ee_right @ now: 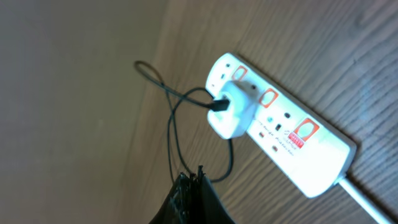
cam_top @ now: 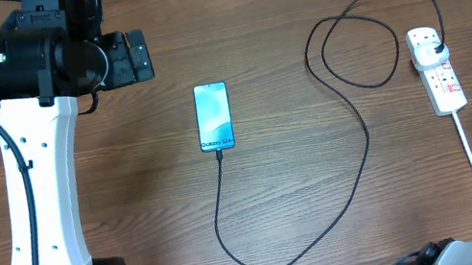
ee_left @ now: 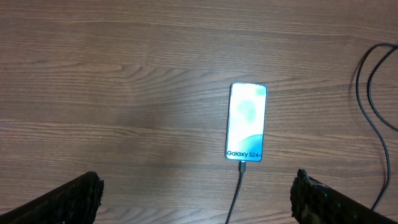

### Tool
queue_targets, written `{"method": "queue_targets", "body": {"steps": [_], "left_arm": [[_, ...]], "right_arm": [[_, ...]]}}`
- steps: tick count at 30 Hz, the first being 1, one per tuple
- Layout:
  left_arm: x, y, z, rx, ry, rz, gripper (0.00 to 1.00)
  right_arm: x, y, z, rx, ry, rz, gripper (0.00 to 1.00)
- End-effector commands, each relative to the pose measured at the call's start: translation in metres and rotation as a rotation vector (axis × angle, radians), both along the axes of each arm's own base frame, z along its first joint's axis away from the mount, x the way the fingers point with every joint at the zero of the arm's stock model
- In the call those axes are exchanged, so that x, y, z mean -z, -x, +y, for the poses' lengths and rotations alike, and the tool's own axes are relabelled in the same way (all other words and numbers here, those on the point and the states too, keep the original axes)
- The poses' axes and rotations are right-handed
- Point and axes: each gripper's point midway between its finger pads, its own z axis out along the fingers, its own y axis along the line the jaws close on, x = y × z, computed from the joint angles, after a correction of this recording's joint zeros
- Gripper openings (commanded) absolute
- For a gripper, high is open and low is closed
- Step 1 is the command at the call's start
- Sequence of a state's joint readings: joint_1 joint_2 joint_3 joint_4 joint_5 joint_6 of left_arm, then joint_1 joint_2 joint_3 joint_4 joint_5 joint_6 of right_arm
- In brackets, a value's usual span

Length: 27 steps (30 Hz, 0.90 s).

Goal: Plug charger to phone and switch on socket
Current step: 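Move the right gripper to the power strip's switch beside the charger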

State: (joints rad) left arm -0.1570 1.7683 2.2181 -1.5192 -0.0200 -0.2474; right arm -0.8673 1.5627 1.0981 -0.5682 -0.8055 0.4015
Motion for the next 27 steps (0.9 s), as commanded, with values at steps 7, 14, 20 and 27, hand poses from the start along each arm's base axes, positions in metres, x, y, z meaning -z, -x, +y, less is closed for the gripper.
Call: {"method": "queue_targets", "body": {"steps": [7, 14, 20, 27], "left_arm": [[0.0, -0.001, 0.002, 0.004, -0.017, -0.005, 1.0], [0.0, -0.001, 0.002, 0.004, -0.017, -0.005, 1.0], [0.0, -0.001, 0.002, 0.004, -0.017, -0.005, 0.99], [0.0, -0.001, 0.002, 0.004, -0.017, -0.005, 1.0]], "right_arm": [[0.049, -0.013, -0.011, 0.102, -0.138, 0.053, 0.03], [0.09, -0.028, -0.007, 0.047, -0.267, 0.033, 0.04], [0.099, -0.037, -0.013, 0.051, -0.266, 0.009, 0.04], [0.113, -0.056, 0.004, 0.027, -0.236, 0.045, 0.04]]}}
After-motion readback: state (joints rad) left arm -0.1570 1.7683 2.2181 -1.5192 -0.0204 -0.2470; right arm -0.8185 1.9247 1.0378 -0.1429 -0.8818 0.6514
